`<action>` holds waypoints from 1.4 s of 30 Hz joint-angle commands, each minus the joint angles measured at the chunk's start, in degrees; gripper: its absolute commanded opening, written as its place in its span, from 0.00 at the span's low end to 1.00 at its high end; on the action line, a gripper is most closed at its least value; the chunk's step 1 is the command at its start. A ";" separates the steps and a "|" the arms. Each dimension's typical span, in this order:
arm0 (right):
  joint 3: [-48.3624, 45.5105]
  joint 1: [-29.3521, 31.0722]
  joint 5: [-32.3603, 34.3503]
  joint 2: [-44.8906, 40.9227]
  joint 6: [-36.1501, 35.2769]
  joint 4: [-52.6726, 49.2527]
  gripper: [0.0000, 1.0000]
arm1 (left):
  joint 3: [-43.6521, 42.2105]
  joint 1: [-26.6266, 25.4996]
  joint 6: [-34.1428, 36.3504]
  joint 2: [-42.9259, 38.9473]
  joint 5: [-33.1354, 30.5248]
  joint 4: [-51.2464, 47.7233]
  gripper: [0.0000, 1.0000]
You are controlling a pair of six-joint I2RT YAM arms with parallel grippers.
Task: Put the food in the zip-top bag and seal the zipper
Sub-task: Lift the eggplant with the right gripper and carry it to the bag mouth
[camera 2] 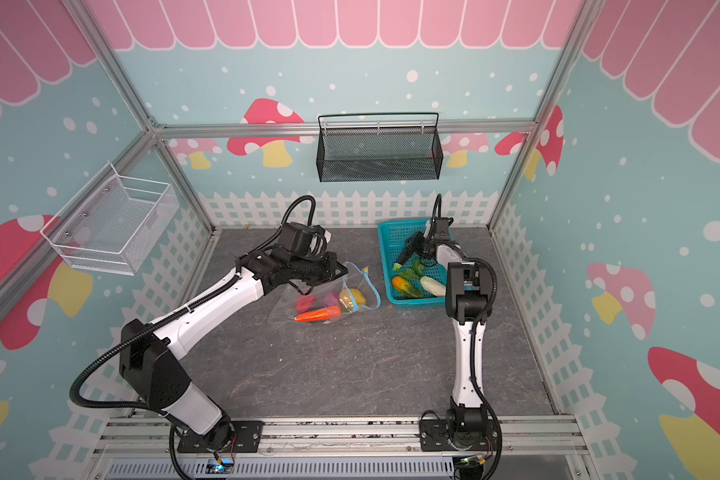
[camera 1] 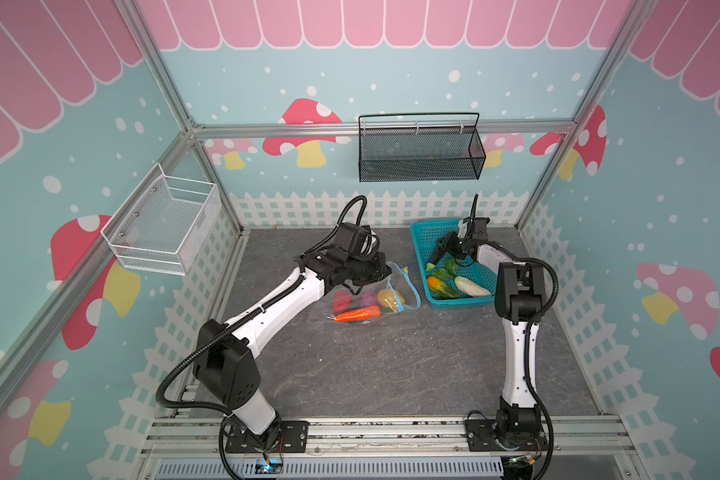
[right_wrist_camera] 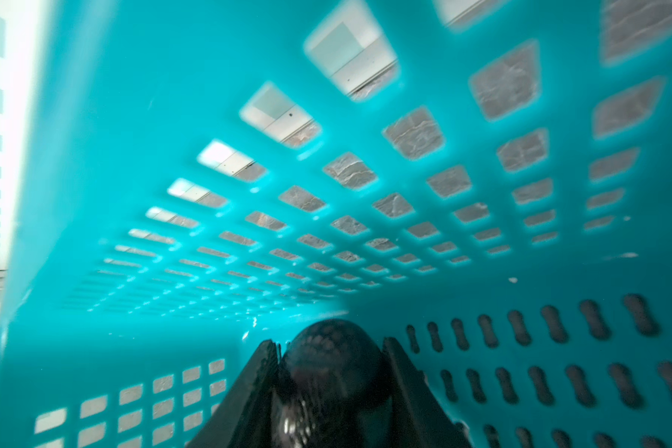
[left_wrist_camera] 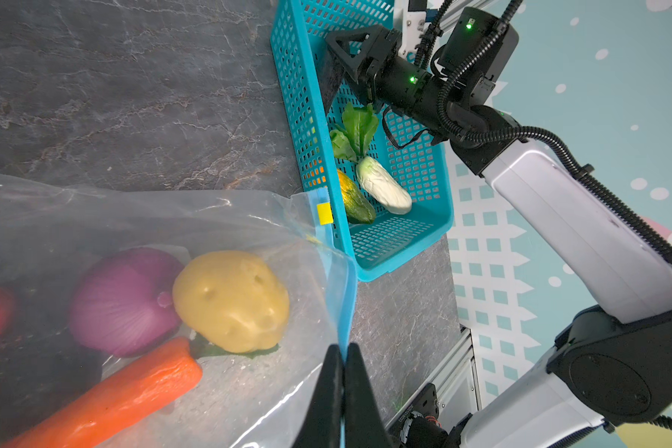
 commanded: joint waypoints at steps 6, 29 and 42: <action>-8.07 -0.93 -4.00 -7.82 5.57 12.36 0.37 | -0.87 0.35 0.26 -1.64 -0.09 -0.03 0.00; -52.21 3.57 13.89 -44.11 13.91 39.47 0.31 | 1.08 0.20 -1.12 -0.84 -1.53 1.13 0.00; -64.41 16.74 31.86 -57.67 15.38 42.65 0.30 | 1.32 -0.53 -1.66 -0.24 -2.25 2.12 0.00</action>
